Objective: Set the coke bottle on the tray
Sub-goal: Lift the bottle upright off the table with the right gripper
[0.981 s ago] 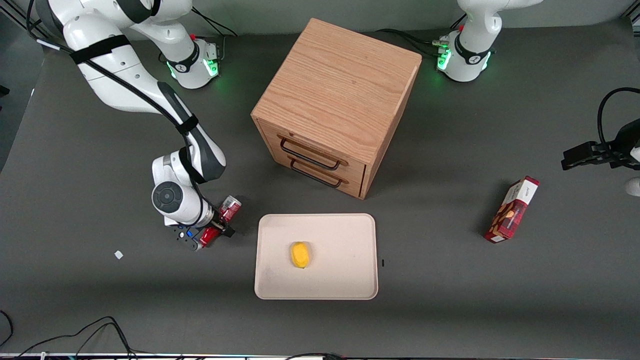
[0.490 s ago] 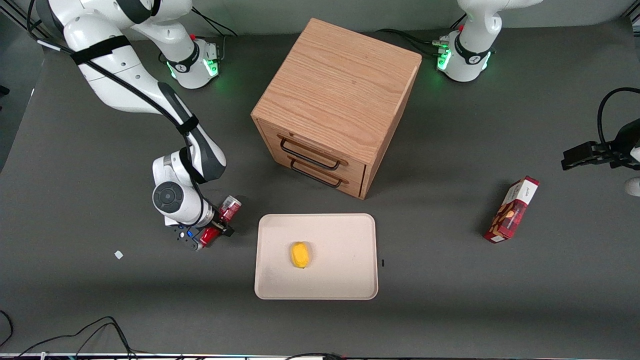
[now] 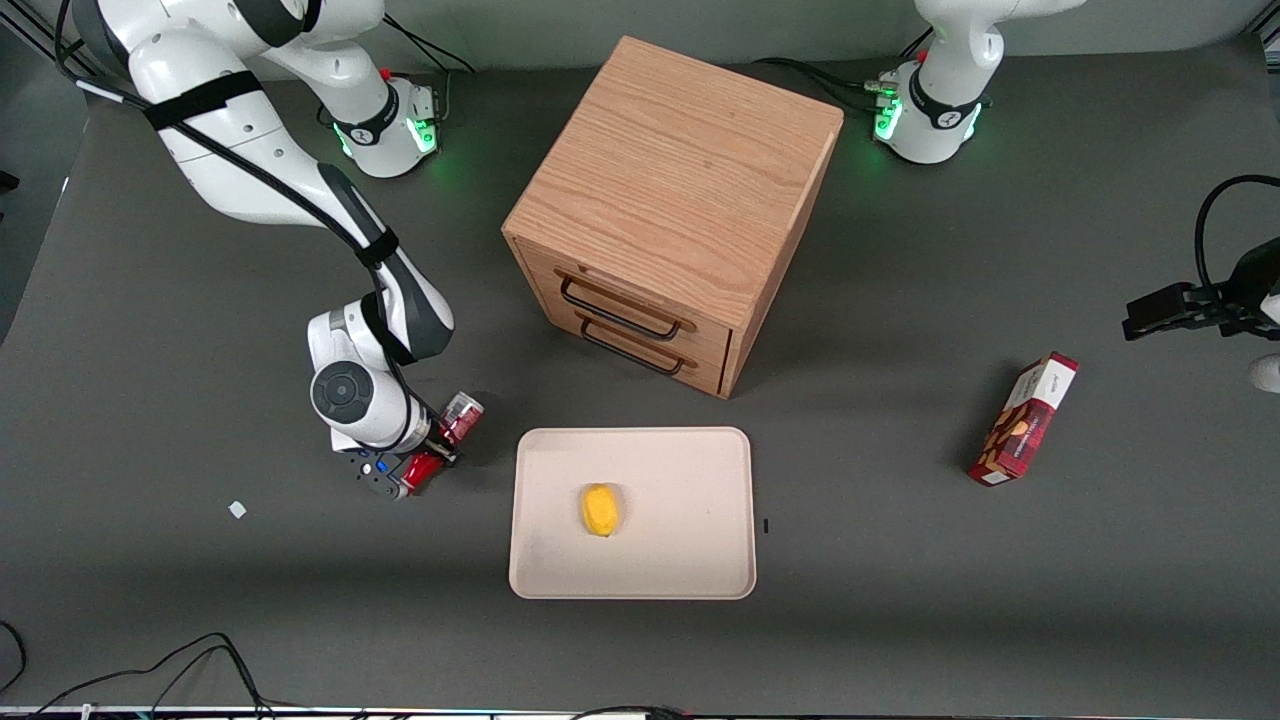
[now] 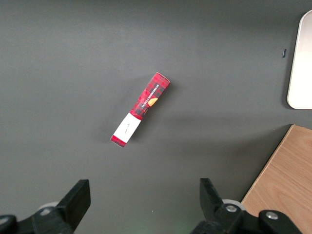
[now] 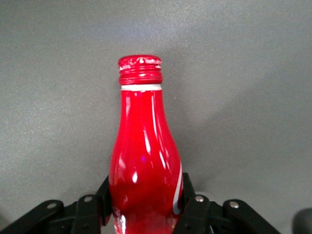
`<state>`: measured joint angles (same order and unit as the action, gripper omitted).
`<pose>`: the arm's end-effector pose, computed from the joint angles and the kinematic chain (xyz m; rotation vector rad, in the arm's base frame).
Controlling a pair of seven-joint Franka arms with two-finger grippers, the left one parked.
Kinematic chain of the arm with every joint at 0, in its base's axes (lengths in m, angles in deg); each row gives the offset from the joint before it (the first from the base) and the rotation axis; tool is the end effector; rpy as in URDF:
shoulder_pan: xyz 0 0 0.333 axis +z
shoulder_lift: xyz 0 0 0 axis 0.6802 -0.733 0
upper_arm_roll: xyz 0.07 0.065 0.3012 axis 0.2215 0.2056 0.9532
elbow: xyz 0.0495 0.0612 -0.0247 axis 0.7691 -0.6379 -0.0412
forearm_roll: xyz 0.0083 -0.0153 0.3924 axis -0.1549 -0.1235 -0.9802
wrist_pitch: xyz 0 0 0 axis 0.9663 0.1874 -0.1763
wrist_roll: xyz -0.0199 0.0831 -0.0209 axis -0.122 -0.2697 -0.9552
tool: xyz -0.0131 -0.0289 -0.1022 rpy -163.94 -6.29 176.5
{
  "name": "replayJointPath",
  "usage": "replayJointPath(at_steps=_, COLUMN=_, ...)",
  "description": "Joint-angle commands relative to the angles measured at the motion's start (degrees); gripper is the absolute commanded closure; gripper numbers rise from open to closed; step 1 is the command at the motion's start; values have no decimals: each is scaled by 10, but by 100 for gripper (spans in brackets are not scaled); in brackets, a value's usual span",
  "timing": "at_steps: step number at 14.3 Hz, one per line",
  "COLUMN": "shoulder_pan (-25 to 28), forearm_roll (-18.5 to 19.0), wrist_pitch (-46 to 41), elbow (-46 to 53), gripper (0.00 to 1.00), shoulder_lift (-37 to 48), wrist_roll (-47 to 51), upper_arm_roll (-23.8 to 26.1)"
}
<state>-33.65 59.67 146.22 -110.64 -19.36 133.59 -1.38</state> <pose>0.6191 0.1683 0.1773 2.9184 -0.9841 -0.0444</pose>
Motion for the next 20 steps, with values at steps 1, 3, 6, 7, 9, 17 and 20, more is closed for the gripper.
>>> replayJointPath(at_steps=1, shoulder_pan=5, forearm_roll=18, wrist_pitch=9, elbow=-13, gripper=100, shoulder_lift=12, wrist_roll=21, upper_arm_roll=-2)
replayJointPath(at_steps=3, shoulder_pan=5, forearm_roll=18, wrist_pitch=-1, elbow=-12, gripper=100, shoulder_lift=34, wrist_roll=20, upper_arm_roll=-1)
replayJointPath(at_steps=6, shoulder_pan=-20, forearm_roll=9, wrist_pitch=-112, elbow=-1, gripper=100, shoulder_lift=102, wrist_roll=-24, upper_arm_roll=23)
replayJointPath(at_steps=7, shoulder_pan=-48, forearm_roll=-4, wrist_pitch=-148, elbow=7, gripper=100, shoulder_lift=124, wrist_roll=-40, upper_arm_roll=49)
replayJointPath(at_steps=9, shoulder_pan=-120, forearm_roll=-19, wrist_pitch=-217, elbow=24, gripper=100, shoulder_lift=167, wrist_roll=-61, upper_arm_roll=121)
replayJointPath(at_steps=17, shoulder_pan=-268, forearm_roll=-18, wrist_pitch=-507, elbow=254, gripper=100, shoulder_lift=179, wrist_roll=-192, upper_arm_roll=277)
replayJointPath(at_steps=20, shoulder_pan=-268, forearm_roll=-15, wrist_pitch=-528, elbow=296, gripper=100, shoulder_lift=170, wrist_roll=-228, upper_arm_roll=272)
